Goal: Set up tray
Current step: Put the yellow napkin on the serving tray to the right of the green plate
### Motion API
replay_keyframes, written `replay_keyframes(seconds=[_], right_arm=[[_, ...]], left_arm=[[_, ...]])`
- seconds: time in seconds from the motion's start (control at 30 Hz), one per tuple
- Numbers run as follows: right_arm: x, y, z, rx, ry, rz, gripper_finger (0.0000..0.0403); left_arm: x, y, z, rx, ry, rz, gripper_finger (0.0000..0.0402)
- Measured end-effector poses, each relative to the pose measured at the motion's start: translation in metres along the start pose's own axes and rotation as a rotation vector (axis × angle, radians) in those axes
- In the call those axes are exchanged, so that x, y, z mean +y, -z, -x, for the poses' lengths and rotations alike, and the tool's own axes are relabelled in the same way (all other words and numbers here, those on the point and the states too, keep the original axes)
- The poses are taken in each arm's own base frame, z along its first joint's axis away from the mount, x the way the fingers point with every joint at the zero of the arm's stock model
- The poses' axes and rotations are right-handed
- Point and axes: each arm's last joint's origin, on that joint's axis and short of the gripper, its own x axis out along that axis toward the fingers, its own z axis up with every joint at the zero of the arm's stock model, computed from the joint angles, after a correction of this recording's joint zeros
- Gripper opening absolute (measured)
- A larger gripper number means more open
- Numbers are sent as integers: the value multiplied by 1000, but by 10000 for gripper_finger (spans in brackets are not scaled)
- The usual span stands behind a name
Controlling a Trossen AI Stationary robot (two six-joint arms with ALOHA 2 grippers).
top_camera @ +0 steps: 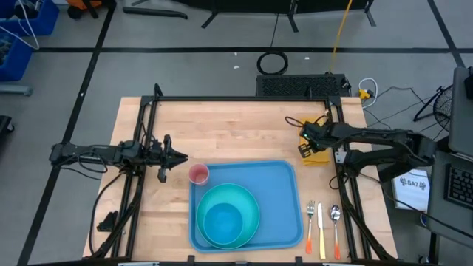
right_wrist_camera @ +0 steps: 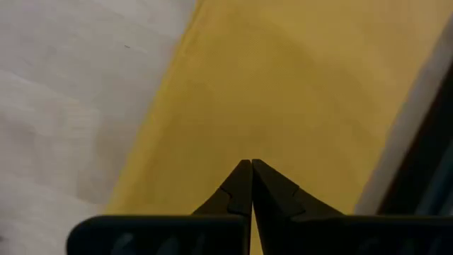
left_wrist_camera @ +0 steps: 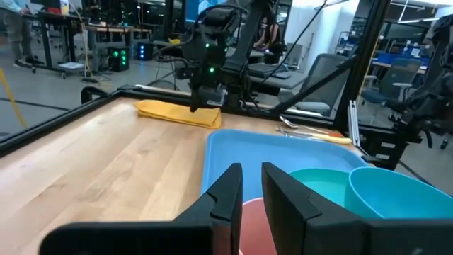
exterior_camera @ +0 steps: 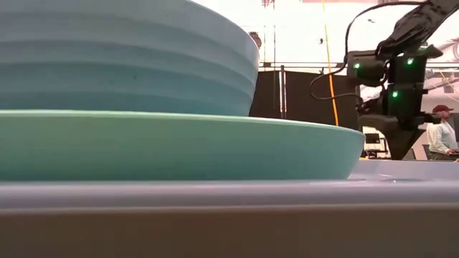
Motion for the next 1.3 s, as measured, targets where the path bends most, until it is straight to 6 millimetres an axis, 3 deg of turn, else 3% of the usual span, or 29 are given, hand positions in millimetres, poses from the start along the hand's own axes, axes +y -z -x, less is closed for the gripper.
replay_keyframes(seconds=[0.43,0.93,1.3], right_arm=[[14,-9,-21,9,15,54,0],[42,-16,-18,-82,-267,104,0],[44,-15,-17,-89,-275,117,0]], left_arm=[[0,0,0,-1,-2,-1,58],[0,0,0,-2,-1,-1,58],[0,0,0,-2,-1,-1,58]])
